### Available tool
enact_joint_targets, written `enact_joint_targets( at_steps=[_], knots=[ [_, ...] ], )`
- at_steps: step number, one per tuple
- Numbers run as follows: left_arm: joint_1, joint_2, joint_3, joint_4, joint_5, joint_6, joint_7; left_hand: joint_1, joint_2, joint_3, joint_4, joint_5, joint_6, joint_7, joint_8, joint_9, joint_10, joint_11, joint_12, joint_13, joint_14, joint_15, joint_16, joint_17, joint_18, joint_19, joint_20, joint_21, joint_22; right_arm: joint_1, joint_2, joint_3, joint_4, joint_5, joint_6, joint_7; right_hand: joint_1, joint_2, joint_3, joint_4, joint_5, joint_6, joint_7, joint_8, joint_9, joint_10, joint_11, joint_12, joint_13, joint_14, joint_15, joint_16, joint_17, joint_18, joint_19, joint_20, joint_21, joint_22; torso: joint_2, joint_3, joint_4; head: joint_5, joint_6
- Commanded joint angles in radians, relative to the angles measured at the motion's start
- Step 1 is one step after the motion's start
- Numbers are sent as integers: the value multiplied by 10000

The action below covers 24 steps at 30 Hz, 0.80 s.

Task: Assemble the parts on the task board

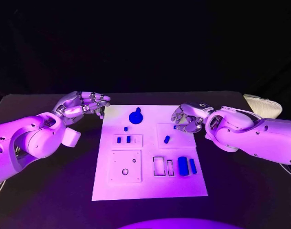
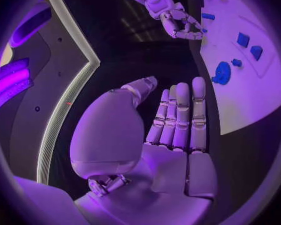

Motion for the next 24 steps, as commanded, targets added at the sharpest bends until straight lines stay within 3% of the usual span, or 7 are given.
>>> enact_joint_targets(
  at_steps=[1, 10, 24],
  knots=[
    [-22, -20, 11, 76, 405, 213, 468, 125, 13, -51, -27, -32, -43, 3, 53, 14, -53, 22, 39, -11, -43, 7, -58, -12, 145, 80, -22, -42, -16, -47, -1, -1, 97, -729, 67, -404, -27, -111, -26, 95, -28, -98, 10, 16, 29, -75, -16, -20, 1, 467, 51, 281, 204, -202, 126, 1, 221, 234, -2, 17, 8, -19, -18],
    [-55, -100, 12, 200, 393, 207, 498, 146, 15, -61, -35, -33, -45, 7, 57, 14, -62, 24, 42, -17, -43, 7, -69, -16, 145, 89, -24, -59, -31, -184, -5, -1, 233, -1080, 279, -723, 60, -78, 20, 182, 66, -33, 25, 95, 111, -123, -7, -16, 1, 470, 51, 822, 542, -269, 225, 22, 686, 729, -9, 20, -7, -81, -22],
    [-82, -121, 12, 281, 370, 201, 483, 162, 18, -94, -29, -35, -111, 43, 31, -1, -80, 43, 49, -34, -37, 16, -93, -24, 142, 110, -24, -97, -65, -289, 116, -1, 95, -1304, 56, -928, 201, 90, 273, 226, -4, 136, 23, 220, 208, 14, -23, 45, 9, 464, 45, 1189, 752, -312, 281, 38, 988, 1059, 2, 23, -1, -95, -65]
  ],
)
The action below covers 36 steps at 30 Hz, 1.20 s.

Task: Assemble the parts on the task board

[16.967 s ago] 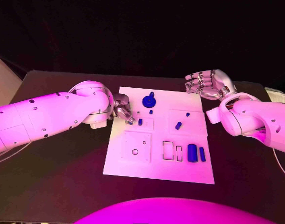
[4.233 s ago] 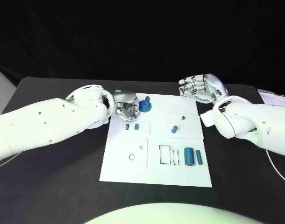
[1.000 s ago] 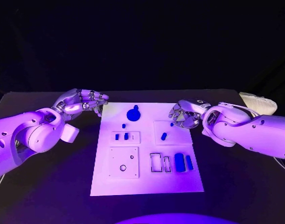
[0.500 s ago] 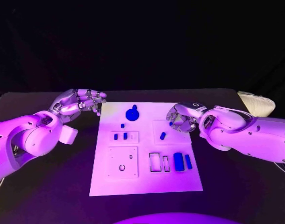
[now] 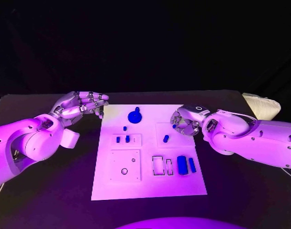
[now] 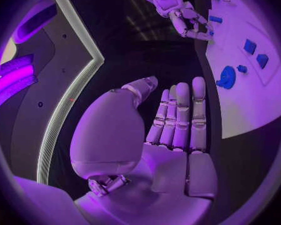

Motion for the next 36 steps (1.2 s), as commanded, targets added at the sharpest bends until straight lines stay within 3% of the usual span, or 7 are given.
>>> enact_joint_targets(
  at_steps=[1, 18, 20, 22, 31, 36],
  knots=[
    [-1, 5, 10, 32, 84, 155, 160, 70, 8, -67, -2, -35, -58, -10, 31, 1, -45, 7, 55, -11, -37, 16, -27, -9, 142, 76, 12, -40, -13, -39, 33, -13, -22, -222, 23, -122, 58, 24, 87, -8, -11, 100, -11, 50, 21, 102, -17, 45, -12, 466, 42, 104, 57, -159, 93, -14, 93, 78, 4, 4, -4, 1, -26],
    [-3, 6, 10, 50, 79, 225, 68, 80, 23, -78, 4, -34, -74, -1, 28, -3, -50, 13, 61, -19, -25, 20, -32, -10, 141, 90, 14, -55, -29, -178, 241, -13, -108, -5, 216, -97, 136, 277, 277, 58, -105, 440, -175, 340, 249, 578, -180, 150, 35, 489, -72, 572, 312, -274, 251, -107, 729, 776, 8, 7, 0, -8, -125],
    [-3, -1, 10, 54, 78, 230, 59, 85, 27, -79, 3, -34, -75, -1, 28, -3, -50, 13, 63, -20, -20, 20, -30, -10, 141, 95, 14, -57, -31, -214, 265, -13, -126, -34, 258, -118, 238, 349, 323, -11, -90, 494, -204, 405, 311, 665, -214, 155, 43, 486, -99, 644, 337, -296, 273, -135, 841, 901, 9, 10, 2, -7, -156],
    [-3, -8, 10, 60, 79, 246, 37, 92, 32, -80, 2, -34, -77, 0, 29, -4, -51, 14, 65, -22, -12, 20, -28, -9, 142, 101, 14, -60, -35, -246, 289, -13, -146, -67, 286, -142, 338, 406, 439, -89, -455, 488, -210, 434, 359, 697, -224, 127, 41, 474, -109, 692, 330, -305, 270, -151, 893, 966, 13, 11, 6, -8, -170],
    [-3, -21, 10, 77, 150, 368, -61, 113, 40, -118, 7, -41, -154, 21, -3, -23, -43, 21, 91, -36, 52, 21, -4, 4, 142, 157, 14, -79, -63, -318, 353, -12, -177, -496, 338, -491, 575, 498, 702, -385, -487, 659, -260, 616, 523, 907, -282, 134, 84, 490, -153, 928, 466, -382, 368, -186, 1266, 1380, 2, 11, -6, -4, -221],
    [-3, -9, 10, 70, 163, 314, -56, 111, 39, -136, 13, -46, -168, 26, -7, -26, -41, 23, 100, -40, 76, 22, 9, 10, 142, 178, 14, -83, -71, -336, 349, -12, -147, -715, 103, -687, 699, 582, 962, -627, -687, 856, -359, 804, 661, 1281, -389, 227, 212, 446, -235, 908, 338, -439, 439, -246, 1537, 1684, -5, 9, -4, -24, -229]
  ],
)
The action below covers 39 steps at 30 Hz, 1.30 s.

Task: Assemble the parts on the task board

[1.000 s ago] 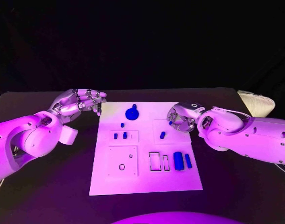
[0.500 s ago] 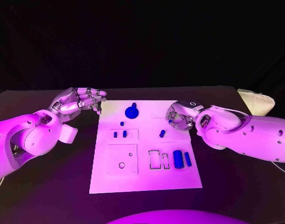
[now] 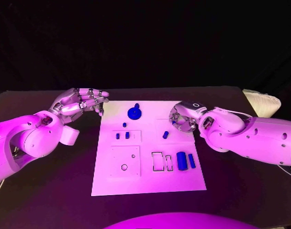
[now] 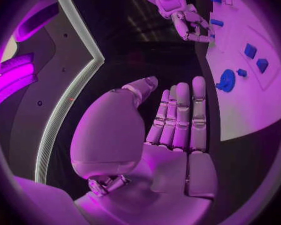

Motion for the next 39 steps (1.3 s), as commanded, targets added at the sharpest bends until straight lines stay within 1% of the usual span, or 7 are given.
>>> enact_joint_targets(
  at_steps=[1, 4, 8, 21, 28, 34, 39],
  knots=[
    [2, 24, 10, 22, 121, 135, 25, 70, -6, -92, 16, -49, -97, 12, -15, -17, -50, 28, 60, -24, 82, 24, 11, 11, 143, 79, -21, -30, -21, -148, 45, -104, -19, -385, 299, -411, 277, 239, 118, -65, -58, 84, -16, 57, 38, 373, -268, 63, 67, 430, -68, 16, -45, -134, 172, -50, 104, 416, -15, -4, 10, -28, -14],
    [2, 31, 9, 21, 156, 98, 29, 74, -19, -125, 24, -48, -182, 28, -52, -37, -98, 42, 50, -45, 88, 33, 5, 13, 140, 104, -18, -52, -44, -151, 32, -103, 10, -424, 105, -479, 266, 234, 171, -99, -68, 106, -35, 85, 59, 427, -287, 70, 95, 424, -83, 19, -61, -145, 186, -62, 156, 474, -11, -5, 20, -32, -26],
    [2, 36, 9, 13, 182, 72, 30, 71, -14, -143, 38, -46, -221, 47, -67, -46, -123, 56, 48, -57, 82, 42, -5, 13, 138, 114, -14, -69, -60, -153, 13, -102, 54, -407, -171, -537, 252, 224, 208, -123, -79, 121, -45, 104, 75, 459, -297, 70, 114, 422, -92, 23, -71, -152, 194, -72, 188, 511, -2, -4, 2, -36, -64],
    [2, 40, 9, -75, 202, 82, 9, 233, -36, -160, -53, -42, -267, 56, -65, -56, -178, 67, 58, -93, 37, 52, -60, 1, 139, 131, -8, -130, -109, -125, -244, -72, 420, -200, -862, -647, 214, 196, 294, -175, -96, 155, -66, 147, 108, 530, -319, 68, 158, 421, -111, 45, -79, -184, 240, -92, 320, 655, -13, 1, 1, -48, -39],
    [1, 65, 8, -176, 203, 106, 12, 244, -43, -165, -62, -46, -270, 57, -64, -57, -182, 68, 59, -96, 35, 52, -63, 0, 139, 133, -8, -133, -112, 98, -567, 10, 842, 372, -902, -613, 204, 189, 315, -187, -85, 156, -68, 154, 114, 536, -320, 62, 166, 419, -114, 41, -93, -182, 236, -98, 318, 655, -28, -5, 2, -43, -16],
    [-3, 98, 8, -238, 221, 116, 20, 256, -51, -173, -72, -54, -273, 59, -62, -57, -187, 71, 61, -100, 33, 54, -68, 0, 138, 137, -8, -139, -117, 365, -939, 67, 1501, 848, -925, -536, 200, 186, 324, -193, -77, 155, -67, 155, 116, 537, -320, 58, 169, 417, -114, 40, -100, -181, 235, -101, 317, 654, -26, -15, -5, -11, 28],
    [-22, 134, 8, -251, 245, 122, 30, 256, -51, -173, -72, -54, -273, 59, -62, -57, -187, 71, 61, -100, 33, 54, -68, 0, 138, 137, -8, -139, -117, 453, -994, 80, 2070, 949, -886, -451, 194, 183, 335, -199, -76, 151, -66, 156, 119, 535, -319, 52, 173, 417, -115, 41, -102, -184, 238, -103, 328, 666, -37, -17, 2, 35, 85]
  ],
)
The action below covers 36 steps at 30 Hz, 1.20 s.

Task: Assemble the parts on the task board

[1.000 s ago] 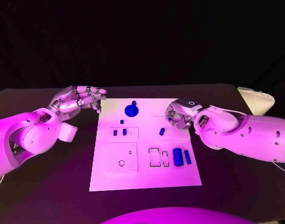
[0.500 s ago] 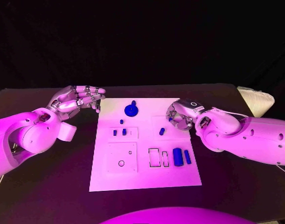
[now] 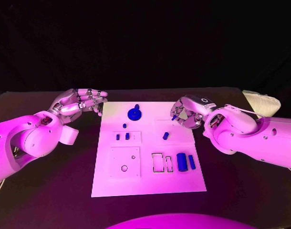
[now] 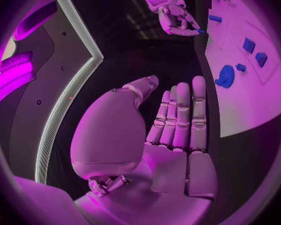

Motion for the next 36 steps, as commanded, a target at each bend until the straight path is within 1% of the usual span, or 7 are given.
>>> enact_joint_targets(
  at_steps=[1, 8, 12, 17, 22, 29, 36],
  knots=[
    [-14, 45, 9, 10, 108, 127, 67, 84, -13, -34, -45, -54, -43, 5, -23, -11, -42, -2, 63, -16, -3, 18, -68, -1, 138, 65, -7, -23, -15, 21, 47, 2, 356, 315, -18, 132, 35, 26, 62, 20, 28, 97, 3, 37, 10, 447, -407, 13, 72, 397, -64, 43, -14, -185, 202, -67, 58, 671, -15, -6, 5, 63, 42],
    [-42, 136, 9, -2, 157, 102, 47, 85, -11, -42, -43, -60, -43, 9, -19, -11, -45, 2, 66, -20, -3, 20, -71, -1, 137, 68, -6, -29, -20, -93, 546, -68, 1073, -169, 16, 162, 35, 26, 62, 20, 28, 97, 3, 37, 10, 447, -407, 13, 72, 397, -64, 43, -14, -185, 202, -67, 58, 671, -24, -25, 1, 414, 57],
    [-46, 243, 8, -7, 188, 36, 1, 77, -8, -50, -36, -64, -43, 13, -16, -11, -47, 5, 68, -23, -3, 23, -74, -1, 136, 70, -5, -33, -23, -278, 1067, -136, 1245, -486, 92, 170, 29, 26, 73, 16, 28, 92, 5, 38, 12, 445, -405, 7, 76, 393, -64, 34, -32, -183, 199, -69, 55, 668, -24, -40, -13, 597, 77],
    [-47, 380, 8, -22, 221, 1, -16, 66, -1, -58, -25, -66, -41, 17, -13, -10, -48, 9, 72, -26, -1, 26, -75, -1, 135, 72, -3, -38, -27, -586, 1694, -195, 1218, -745, 229, 174, 27, 26, 75, 15, 28, 91, 6, 38, 13, 445, -405, 5, 77, 390, -64, 24, -47, -182, 196, -69, 49, 662, -34, -55, 0, 782, 34],
    [-47, 437, 8, -18, 230, 1, -26, 66, -1, -58, -25, -66, -41, 17, -13, -10, -48, 9, 72, -26, -1, 26, -75, -1, 135, 72, -3, -38, -27, -833, 2074, -224, 1147, -949, 399, 90, 26, 26, 78, 13, 28, 90, 6, 38, 13, 445, -404, 4, 77, 388, -64, 17, -58, -187, 204, -69, 69, 683, -20, -44, -10, 951, -28],
    [-47, 481, 8, -26, 234, 25, -42, 64, 8, -63, -19, -67, -39, 19, -8, -10, -49, 10, 76, -29, -1, 29, -77, -1, 134, 75, -1, -44, -32, -1119, 2411, -258, 988, -1225, 542, -293, 19, 22, 94, 3, 45, 85, 9, 40, 17, 447, -403, -2, 83, 380, -64, -5, -96, -183, 196, -71, 55, 669, -20, -44, -25, 1052, -108],
    [-47, 494, 9, -28, 235, 69, -70, 71, 31, -80, -10, -67, 14, 6, 37, 3, -62, 6, 89, -42, -5, 30, -86, 0, 135, 83, 3, -65, -49, -1294, 2540, -269, 925, -1455, 708, -491, 17, 21, 97, 1, 48, 85, 10, 41, 18, 448, -403, -3, 84, 381, -65, -2, -94, -181, 192, -72, 48, 662, -17, -27, -21, 1240, -228]
  ],
)
